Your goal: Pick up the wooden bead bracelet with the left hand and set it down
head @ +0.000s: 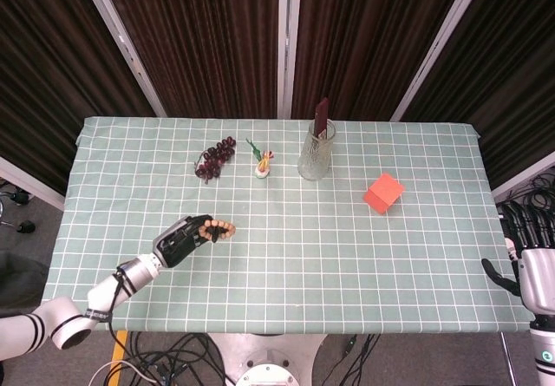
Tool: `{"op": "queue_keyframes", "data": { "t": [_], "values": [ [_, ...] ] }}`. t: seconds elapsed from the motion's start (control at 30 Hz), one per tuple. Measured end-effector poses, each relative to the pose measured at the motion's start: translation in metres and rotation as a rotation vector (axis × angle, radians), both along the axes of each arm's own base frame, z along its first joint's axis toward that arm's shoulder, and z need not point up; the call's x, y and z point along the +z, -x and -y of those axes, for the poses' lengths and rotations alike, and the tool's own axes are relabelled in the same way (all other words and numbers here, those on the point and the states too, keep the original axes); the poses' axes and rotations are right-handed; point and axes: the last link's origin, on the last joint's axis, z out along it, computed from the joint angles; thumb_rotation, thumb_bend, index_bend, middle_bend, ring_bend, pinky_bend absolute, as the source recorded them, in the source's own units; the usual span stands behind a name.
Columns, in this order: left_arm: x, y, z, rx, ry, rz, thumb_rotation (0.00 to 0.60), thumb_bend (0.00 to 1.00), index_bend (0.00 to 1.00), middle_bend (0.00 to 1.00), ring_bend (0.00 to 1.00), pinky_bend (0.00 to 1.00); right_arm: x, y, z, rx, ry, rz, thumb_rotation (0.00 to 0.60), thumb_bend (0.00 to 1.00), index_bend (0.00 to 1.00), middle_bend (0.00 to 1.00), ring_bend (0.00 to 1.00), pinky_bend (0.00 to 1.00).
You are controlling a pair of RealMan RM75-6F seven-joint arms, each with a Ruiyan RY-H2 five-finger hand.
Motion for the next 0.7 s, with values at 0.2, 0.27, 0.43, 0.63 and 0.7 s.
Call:
{"op": "queue_keyframes", "data": {
  "t": [0.2,0.27,0.43,0.63,0.7],
  "values": [
    [0.001,-0.002,-0.001,0.095,0.018,0.015,0.384,0.49,0.57,0.6,0.23,0.14,0.002,0.0,0.0,0.003,0.003,-0.002,0.6,0.11,0.0,0.06,0.0,0.0],
    [0.001,-0.001,-0.003,0.142,0.025,0.001,0.381,0.51,0.55,0.58,0.23,0.15,0.003,-0.001,0.001,0.007,0.003,-0.005,0.6,0.11,0.0,0.06,0.0,0.0],
    [0.005,0.0,-0.009,0.227,0.015,-0.048,0.427,0.53,0.52,0.57,0.23,0.15,0.005,-0.002,0.003,0.013,0.006,-0.007,0.6,0.11,0.0,0.06,0.0,0.0],
    [0.006,0.005,-0.016,0.277,-0.009,-0.094,0.494,0.53,0.52,0.58,0.23,0.15,0.006,-0.004,0.006,0.025,0.005,-0.014,0.6,0.11,0.0,0.07,0.0,0.0],
    [0.006,0.007,-0.017,0.288,-0.014,-0.104,0.539,0.53,0.52,0.59,0.23,0.15,0.006,-0.004,0.006,0.025,0.003,-0.014,0.6,0.11,0.0,0.07,0.0,0.0]
  ]
}}
